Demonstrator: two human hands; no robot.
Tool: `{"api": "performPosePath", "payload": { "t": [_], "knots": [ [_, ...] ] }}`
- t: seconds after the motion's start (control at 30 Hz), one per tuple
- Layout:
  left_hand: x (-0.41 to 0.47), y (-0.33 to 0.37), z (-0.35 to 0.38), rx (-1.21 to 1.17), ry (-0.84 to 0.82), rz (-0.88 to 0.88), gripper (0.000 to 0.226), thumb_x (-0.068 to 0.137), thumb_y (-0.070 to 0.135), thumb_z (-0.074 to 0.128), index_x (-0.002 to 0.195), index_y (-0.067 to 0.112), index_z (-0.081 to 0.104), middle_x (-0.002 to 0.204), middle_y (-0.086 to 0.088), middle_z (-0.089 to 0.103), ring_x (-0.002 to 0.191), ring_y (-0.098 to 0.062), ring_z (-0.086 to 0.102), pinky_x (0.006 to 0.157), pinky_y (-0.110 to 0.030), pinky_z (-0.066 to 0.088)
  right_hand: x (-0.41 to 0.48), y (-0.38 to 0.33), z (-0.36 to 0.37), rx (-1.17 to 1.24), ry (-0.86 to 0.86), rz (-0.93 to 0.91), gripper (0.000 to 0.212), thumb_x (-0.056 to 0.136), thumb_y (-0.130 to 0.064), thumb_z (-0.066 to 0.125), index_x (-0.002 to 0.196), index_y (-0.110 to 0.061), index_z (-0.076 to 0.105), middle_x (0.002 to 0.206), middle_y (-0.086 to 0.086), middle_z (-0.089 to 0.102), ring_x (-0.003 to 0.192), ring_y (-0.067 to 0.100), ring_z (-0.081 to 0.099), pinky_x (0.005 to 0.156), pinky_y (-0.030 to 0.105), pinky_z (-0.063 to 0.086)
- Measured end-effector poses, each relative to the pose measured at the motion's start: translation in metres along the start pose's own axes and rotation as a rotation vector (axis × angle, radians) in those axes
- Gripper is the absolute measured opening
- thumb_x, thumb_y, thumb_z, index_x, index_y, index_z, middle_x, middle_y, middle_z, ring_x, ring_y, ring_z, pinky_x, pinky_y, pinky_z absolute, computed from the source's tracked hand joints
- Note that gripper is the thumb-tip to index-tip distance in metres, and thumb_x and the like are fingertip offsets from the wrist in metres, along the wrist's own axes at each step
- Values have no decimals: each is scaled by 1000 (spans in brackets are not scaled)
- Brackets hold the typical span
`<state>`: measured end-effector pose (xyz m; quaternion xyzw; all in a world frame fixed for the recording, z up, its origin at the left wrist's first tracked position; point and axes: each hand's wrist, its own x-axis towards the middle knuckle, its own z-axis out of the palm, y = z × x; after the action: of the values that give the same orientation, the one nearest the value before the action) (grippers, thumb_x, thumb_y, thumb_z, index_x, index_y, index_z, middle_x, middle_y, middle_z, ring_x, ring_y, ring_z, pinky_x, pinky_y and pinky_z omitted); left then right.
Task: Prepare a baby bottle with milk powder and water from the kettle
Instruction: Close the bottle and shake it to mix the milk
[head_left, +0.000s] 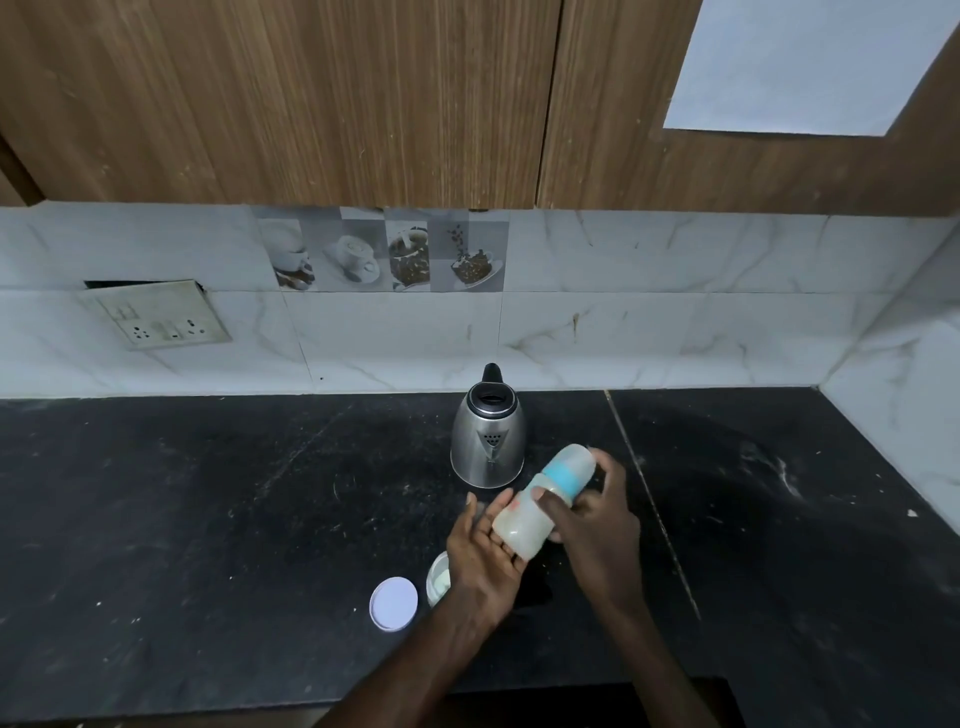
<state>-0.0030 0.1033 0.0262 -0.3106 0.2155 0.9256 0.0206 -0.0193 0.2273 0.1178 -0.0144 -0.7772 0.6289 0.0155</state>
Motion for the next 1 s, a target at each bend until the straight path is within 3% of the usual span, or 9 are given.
{"api": "performPosePath", "payload": {
  "t": [0.07, 0.17, 0.3, 0.43, 0.47, 0.6, 0.77, 0.9, 1.0],
  "knots": [
    [-2, 3, -1, 7, 13, 12, 59, 100, 55, 52, 133, 10, 70, 128, -10, 75, 129, -27, 64, 117, -41, 42, 8, -8, -5, 66, 111, -1, 65, 83, -27, 86, 131, -47, 47, 94, -6, 76, 82, 8, 76, 78, 46, 66],
    [-2, 5, -1, 0, 10, 22, 58, 101, 54, 50, 135, 11, 69, 132, -7, 74, 130, -25, 64, 117, -40, 41, 8, -14, -4, 136, 301, -6, 71, 88, -30, 82, 143, -42, 38, 110, 1, 74, 88, 8, 75, 82, 45, 65],
    [-2, 0, 3, -31, 28, 8, 57, 98, 55, 55, 130, 11, 72, 128, -11, 75, 127, -28, 65, 110, -40, 46, -2, -6, 0, -43, 20, -62, 75, 81, -27, 88, 139, -41, 43, 95, -7, 76, 81, 3, 75, 79, 36, 64],
    [-7, -2, 2, -37, -5, 1, 58, 100, 53, 51, 136, 11, 68, 132, -7, 74, 129, -24, 65, 115, -40, 43, 11, -7, -1, 131, 323, 59, 72, 85, -35, 84, 141, -41, 39, 106, -4, 73, 90, 14, 75, 86, 50, 63],
    [-8, -2, 3, -40, 0, 3, 58, 100, 53, 52, 135, 11, 68, 131, -7, 74, 128, -25, 66, 116, -40, 42, 8, -6, 2, 93, 314, 45, 73, 85, -35, 83, 142, -40, 37, 107, -2, 73, 92, 17, 75, 87, 51, 62],
    [-7, -1, 4, -100, -18, 15, 60, 97, 53, 58, 134, 6, 68, 133, -18, 72, 127, -35, 65, 113, -46, 47, -8, 5, 7, -107, -19, -46, 78, 79, -28, 88, 140, -44, 41, 97, -10, 76, 82, 0, 74, 83, 33, 62],
    [-10, 9, -2, -42, 20, 37, 58, 101, 55, 51, 134, 12, 70, 132, -6, 74, 131, -25, 65, 113, -39, 45, -6, 0, 6, 95, 276, 61, 77, 87, -29, 83, 146, -40, 35, 106, -7, 70, 90, 8, 72, 88, 52, 62],
    [-10, 9, -5, -67, 23, 31, 59, 99, 56, 55, 132, 9, 71, 134, -12, 72, 133, -31, 62, 110, -42, 48, -13, -4, 8, -41, 39, -30, 76, 80, -29, 88, 139, -46, 42, 100, -9, 77, 84, 1, 75, 85, 41, 63],
    [-10, 10, -3, -35, 29, 36, 57, 101, 55, 52, 131, 11, 71, 131, -9, 74, 129, -26, 65, 115, -40, 44, -7, -12, 6, 83, 213, -18, 77, 84, -33, 85, 145, -41, 37, 112, -5, 75, 89, 1, 74, 81, 33, 63]
  ]
}}
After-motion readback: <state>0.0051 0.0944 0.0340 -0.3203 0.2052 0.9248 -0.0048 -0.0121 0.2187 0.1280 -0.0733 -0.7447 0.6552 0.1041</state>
